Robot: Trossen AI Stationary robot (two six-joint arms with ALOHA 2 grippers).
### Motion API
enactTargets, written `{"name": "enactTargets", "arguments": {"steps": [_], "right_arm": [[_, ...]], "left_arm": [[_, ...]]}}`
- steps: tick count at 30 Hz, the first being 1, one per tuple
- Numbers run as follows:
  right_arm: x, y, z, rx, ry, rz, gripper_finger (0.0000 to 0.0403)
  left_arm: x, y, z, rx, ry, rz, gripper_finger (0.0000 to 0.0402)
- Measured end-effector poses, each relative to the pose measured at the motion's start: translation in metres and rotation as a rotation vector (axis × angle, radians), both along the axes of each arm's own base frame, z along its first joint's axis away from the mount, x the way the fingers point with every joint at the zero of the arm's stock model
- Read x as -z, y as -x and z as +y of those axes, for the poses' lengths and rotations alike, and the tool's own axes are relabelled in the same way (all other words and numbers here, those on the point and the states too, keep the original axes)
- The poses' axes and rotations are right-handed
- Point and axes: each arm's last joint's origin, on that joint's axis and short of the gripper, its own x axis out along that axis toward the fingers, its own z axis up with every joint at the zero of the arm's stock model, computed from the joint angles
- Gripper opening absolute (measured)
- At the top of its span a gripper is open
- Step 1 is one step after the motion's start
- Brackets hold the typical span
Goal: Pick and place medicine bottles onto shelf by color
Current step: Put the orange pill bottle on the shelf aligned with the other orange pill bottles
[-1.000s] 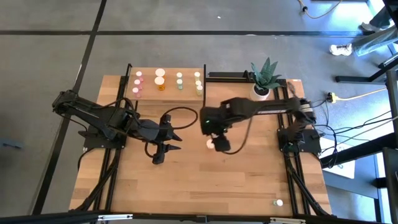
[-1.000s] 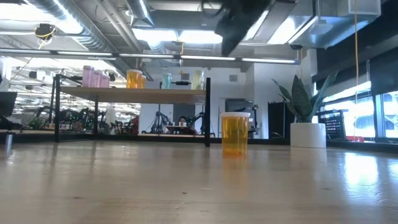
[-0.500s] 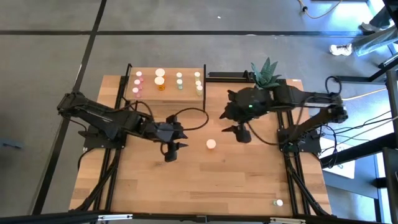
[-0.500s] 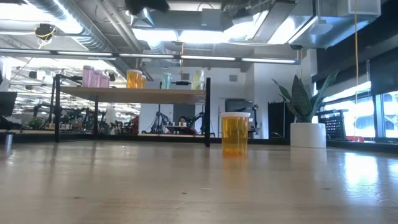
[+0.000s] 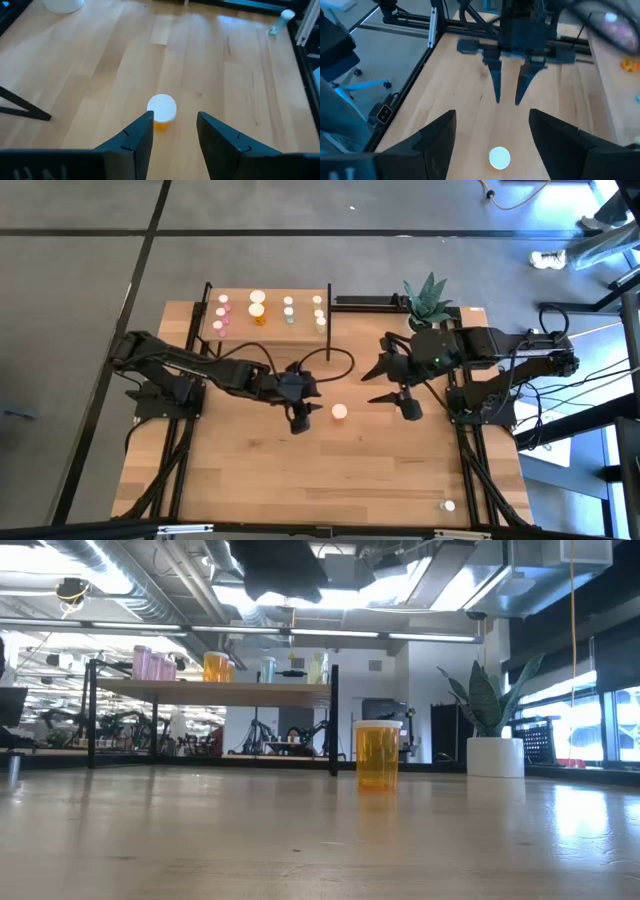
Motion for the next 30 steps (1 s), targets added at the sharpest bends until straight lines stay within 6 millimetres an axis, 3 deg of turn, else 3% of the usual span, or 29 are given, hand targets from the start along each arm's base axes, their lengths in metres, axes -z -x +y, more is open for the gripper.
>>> {"name": "enactTargets", "arguments": {"steps": [30], "right_arm": [[0.0009,-0.0014,0.0001,-0.003,0.006,0.003,0.0252]], "left_arm": [[0.0076,-0.0061,-0.0015,-0.009,0.019,0.010,0.0157]]}}
